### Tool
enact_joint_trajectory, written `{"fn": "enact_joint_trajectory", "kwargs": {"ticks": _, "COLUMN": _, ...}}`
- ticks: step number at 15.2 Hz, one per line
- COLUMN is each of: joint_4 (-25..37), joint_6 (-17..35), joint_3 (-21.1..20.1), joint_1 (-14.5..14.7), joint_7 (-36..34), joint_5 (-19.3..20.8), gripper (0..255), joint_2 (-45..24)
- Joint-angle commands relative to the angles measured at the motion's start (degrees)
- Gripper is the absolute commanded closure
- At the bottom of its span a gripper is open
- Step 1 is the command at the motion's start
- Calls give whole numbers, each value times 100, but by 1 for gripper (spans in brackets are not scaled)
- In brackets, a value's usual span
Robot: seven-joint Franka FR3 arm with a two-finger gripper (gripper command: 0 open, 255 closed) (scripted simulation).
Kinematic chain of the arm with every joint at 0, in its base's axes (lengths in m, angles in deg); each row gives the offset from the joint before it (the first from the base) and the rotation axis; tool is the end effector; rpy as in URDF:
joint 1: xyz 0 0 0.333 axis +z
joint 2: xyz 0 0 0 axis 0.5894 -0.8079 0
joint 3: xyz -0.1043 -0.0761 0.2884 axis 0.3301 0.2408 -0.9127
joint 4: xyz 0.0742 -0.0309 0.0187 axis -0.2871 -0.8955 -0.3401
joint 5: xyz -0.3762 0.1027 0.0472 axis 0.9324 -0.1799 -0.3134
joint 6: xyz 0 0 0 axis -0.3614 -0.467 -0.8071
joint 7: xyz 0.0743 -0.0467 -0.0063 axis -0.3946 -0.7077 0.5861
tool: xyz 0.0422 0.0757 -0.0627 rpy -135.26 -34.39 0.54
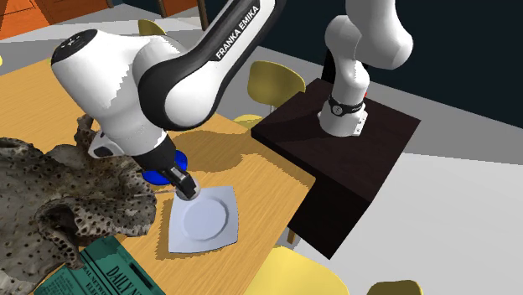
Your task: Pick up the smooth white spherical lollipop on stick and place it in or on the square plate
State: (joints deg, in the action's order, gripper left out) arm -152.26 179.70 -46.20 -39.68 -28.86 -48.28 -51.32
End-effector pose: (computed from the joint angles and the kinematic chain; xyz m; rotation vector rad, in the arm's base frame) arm 0.6445 -0.1331 0.3232 -3.0150 -0.0571 0.1499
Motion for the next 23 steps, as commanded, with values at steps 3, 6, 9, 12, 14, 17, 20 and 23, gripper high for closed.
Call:
{"fn": "enact_joint_trajectory", "kwargs": {"ticks": 3, "joint_4": -118, "joint_6": 247, "joint_3": -18, "joint_1": -6, "joint_7": 42, "joint_5": -39, "gripper": 255, "joint_2": -130}}
{"fn": "enact_joint_trajectory", "kwargs": {"ticks": 6, "joint_4": -175, "joint_6": 421, "joint_3": -35, "joint_1": -14, "joint_7": 74, "joint_5": -72, "gripper": 255, "joint_2": -250}}
{"fn": "enact_joint_trajectory", "kwargs": {"ticks": 9, "joint_4": -220, "joint_6": 591, "joint_3": -53, "joint_1": -23, "joint_7": 107, "joint_5": -106, "gripper": 255, "joint_2": -377}}
{"fn": "enact_joint_trajectory", "kwargs": {"ticks": 12, "joint_4": -242, "joint_6": 686, "joint_3": -64, "joint_1": -29, "joint_7": 125, "joint_5": -126, "gripper": 255, "joint_2": -453}}
{"fn": "enact_joint_trajectory", "kwargs": {"ticks": 14, "joint_4": -241, "joint_6": 685, "joint_3": -64, "joint_1": -29, "joint_7": 125, "joint_5": -126, "gripper": 255, "joint_2": -453}}
{"fn": "enact_joint_trajectory", "kwargs": {"ticks": 17, "joint_4": -241, "joint_6": 685, "joint_3": -64, "joint_1": -29, "joint_7": 125, "joint_5": -126, "gripper": 255, "joint_2": -453}}
{"fn": "enact_joint_trajectory", "kwargs": {"ticks": 20, "joint_4": -241, "joint_6": 686, "joint_3": -64, "joint_1": -29, "joint_7": 125, "joint_5": -126, "gripper": 0, "joint_2": -453}}
{"fn": "enact_joint_trajectory", "kwargs": {"ticks": 23, "joint_4": -241, "joint_6": 685, "joint_3": -64, "joint_1": -29, "joint_7": 125, "joint_5": -126, "gripper": 0, "joint_2": -453}}
